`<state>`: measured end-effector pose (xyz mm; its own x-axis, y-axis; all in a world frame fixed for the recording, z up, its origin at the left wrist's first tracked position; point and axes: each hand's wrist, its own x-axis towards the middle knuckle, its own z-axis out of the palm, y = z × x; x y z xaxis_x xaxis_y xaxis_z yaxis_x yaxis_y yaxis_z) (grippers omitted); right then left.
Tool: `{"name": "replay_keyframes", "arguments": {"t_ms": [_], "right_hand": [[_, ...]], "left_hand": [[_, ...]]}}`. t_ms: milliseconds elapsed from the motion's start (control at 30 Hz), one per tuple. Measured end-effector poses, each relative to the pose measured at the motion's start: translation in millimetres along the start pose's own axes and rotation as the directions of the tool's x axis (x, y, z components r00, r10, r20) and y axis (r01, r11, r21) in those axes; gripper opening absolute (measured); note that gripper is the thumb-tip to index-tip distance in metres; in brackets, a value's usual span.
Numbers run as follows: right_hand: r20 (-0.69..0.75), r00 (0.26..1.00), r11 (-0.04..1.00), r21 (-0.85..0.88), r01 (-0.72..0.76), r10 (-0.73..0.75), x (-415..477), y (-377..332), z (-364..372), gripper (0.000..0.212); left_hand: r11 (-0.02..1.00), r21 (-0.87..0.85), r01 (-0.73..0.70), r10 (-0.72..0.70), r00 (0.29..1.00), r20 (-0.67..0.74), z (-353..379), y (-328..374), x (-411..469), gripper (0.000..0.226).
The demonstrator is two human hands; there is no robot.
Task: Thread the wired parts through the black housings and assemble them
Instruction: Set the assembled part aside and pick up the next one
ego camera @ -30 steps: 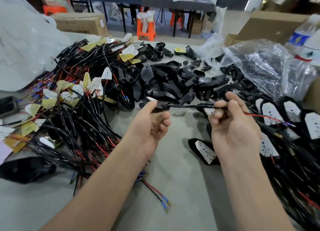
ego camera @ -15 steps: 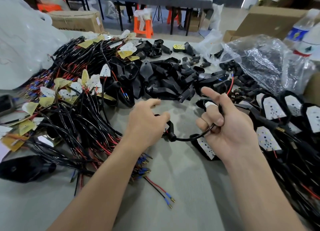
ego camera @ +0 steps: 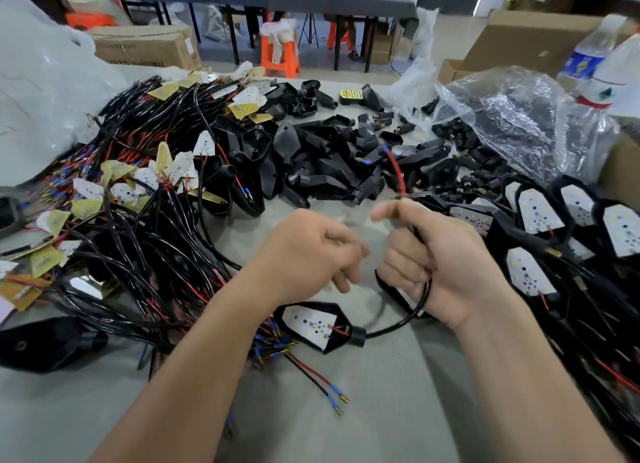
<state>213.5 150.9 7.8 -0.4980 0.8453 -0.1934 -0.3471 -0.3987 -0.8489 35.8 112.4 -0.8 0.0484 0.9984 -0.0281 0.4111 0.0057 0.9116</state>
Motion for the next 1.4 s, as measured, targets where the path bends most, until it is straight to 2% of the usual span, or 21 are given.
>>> {"name": "replay_keyframes", "arguments": {"t_ms": [100,233,267,333,367,433,533,600,633,667,733,800,900,967,1000,1067,1133,1233,1300,1367,1400], "right_hand": [[0.256,0.947,0.975,0.051,-0.215,0.195,-4.2,1.7,7.2,0.031],[0.211,0.942,0.963,-0.126,-0.238,0.260,-3.2,14.4,22.0,0.034],[0.172,0.954,0.964,-0.150,-0.221,0.245,-2.3,17.7,25.0,0.035],[0.088,0.981,0.960,-0.238,-0.150,0.175,0.9,23.9,28.4,0.037],[0.048,0.989,0.941,-0.319,-0.115,0.137,2.6,26.2,30.5,0.037],[0.014,0.995,0.886,-0.455,-0.085,0.102,6.0,30.4,35.2,0.040],[0.024,0.998,0.820,-0.571,-0.033,0.056,10.3,33.4,36.4,0.043],[-0.019,0.994,0.682,-0.729,0.058,-0.105,12.0,31.2,31.3,0.041],[-0.051,0.970,0.596,-0.796,0.104,-0.237,12.5,28.2,28.1,0.037],[-0.094,0.918,0.539,-0.830,0.141,-0.385,14.0,23.3,23.7,0.031],[-0.177,0.788,0.520,-0.830,0.203,-0.590,17.5,4.5,18.0,0.023],[-0.197,0.747,0.424,-0.897,0.124,-0.635,32.1,-20.1,11.1,0.028],[-0.158,0.889,-0.079,-0.974,-0.212,-0.430,74.6,-51.1,-4.9,0.024],[-0.149,0.957,-0.381,-0.894,-0.237,-0.247,98.6,-57.6,-10.6,0.026],[-0.132,0.978,-0.463,-0.865,-0.193,-0.161,108.0,-57.2,-11.5,0.034],[-0.123,0.992,-0.538,-0.835,-0.116,-0.023,121.3,-51.8,-12.5,0.047],[-0.095,0.995,-0.588,-0.805,-0.085,-0.013,130.8,-44.4,-14.3,0.043],[0.001,0.989,-0.664,-0.741,-0.100,-0.150,139.5,-37.2,-16.1,0.036],[0.056,0.984,-0.711,-0.699,-0.081,-0.167,138.4,-35.6,-12.0,0.030],[0.083,0.981,-0.671,-0.739,-0.059,-0.178,133.5,-38.3,-8.4,0.019],[0.093,0.974,-0.606,-0.794,-0.054,-0.208,130.9,-40.2,-9.6,0.019]], "left_hand": [[0.947,-0.321,-0.011,-0.025,0.994,-0.109,8.6,6.4,1.8,0.028],[0.819,-0.574,0.013,-0.062,0.996,-0.066,6.9,7.3,2.8,0.026],[0.814,-0.581,-0.007,-0.069,0.992,-0.107,6.2,6.4,4.1,0.023],[0.890,-0.452,-0.056,-0.078,0.959,-0.273,4.2,1.1,9.8,0.026],[0.924,-0.375,-0.070,-0.081,0.925,-0.371,2.5,-2.7,13.2,0.029],[0.929,-0.357,-0.099,-0.098,0.863,-0.496,-2.3,-10.7,18.0,0.031],[0.852,-0.500,-0.151,-0.154,0.842,-0.517,-0.2,-15.4,18.6,0.024],[0.744,-0.644,-0.180,-0.215,0.847,-0.485,2.8,-15.3,19.8,0.012],[0.737,-0.653,-0.176,-0.221,0.850,-0.477,2.5,-15.2,21.0,0.008],[0.766,-0.622,-0.163,-0.203,0.857,-0.474,1.6,-16.0,22.8,0.008],[0.817,-0.557,-0.147,-0.154,0.876,-0.456,0.6,-17.8,26.7,0.018],[0.858,-0.498,-0.127,-0.116,0.896,-0.429,4.0,-18.9,27.5,0.029],[0.937,-0.336,-0.092,-0.072,0.892,-0.446,10.3,-24.5,28.2,0.033],[0.956,-0.288,-0.053,-0.085,0.891,-0.447,10.7,-26.8,29.0,0.034],[0.957,-0.288,-0.034,-0.101,0.892,-0.441,10.3,-27.5,29.6,0.033],[0.938,-0.346,0.010,-0.161,0.898,-0.410,9.6,-26.5,30.7,0.030],[0.925,-0.375,0.060,-0.209,0.904,-0.373,8.7,-26.0,31.3,0.025],[0.982,-0.113,0.151,-0.182,0.915,-0.361,6.8,-30.6,31.9,0.021],[0.978,0.106,0.179,-0.140,0.944,-0.300,7.6,-32.4,31.4,0.022],[0.958,0.228,0.174,-0.130,0.972,-0.197,8.8,-31.3,28.7,0.020],[0.952,0.258,0.166,-0.127,0.979,-0.162,9.3,-30.3,27.1,0.019]]}}
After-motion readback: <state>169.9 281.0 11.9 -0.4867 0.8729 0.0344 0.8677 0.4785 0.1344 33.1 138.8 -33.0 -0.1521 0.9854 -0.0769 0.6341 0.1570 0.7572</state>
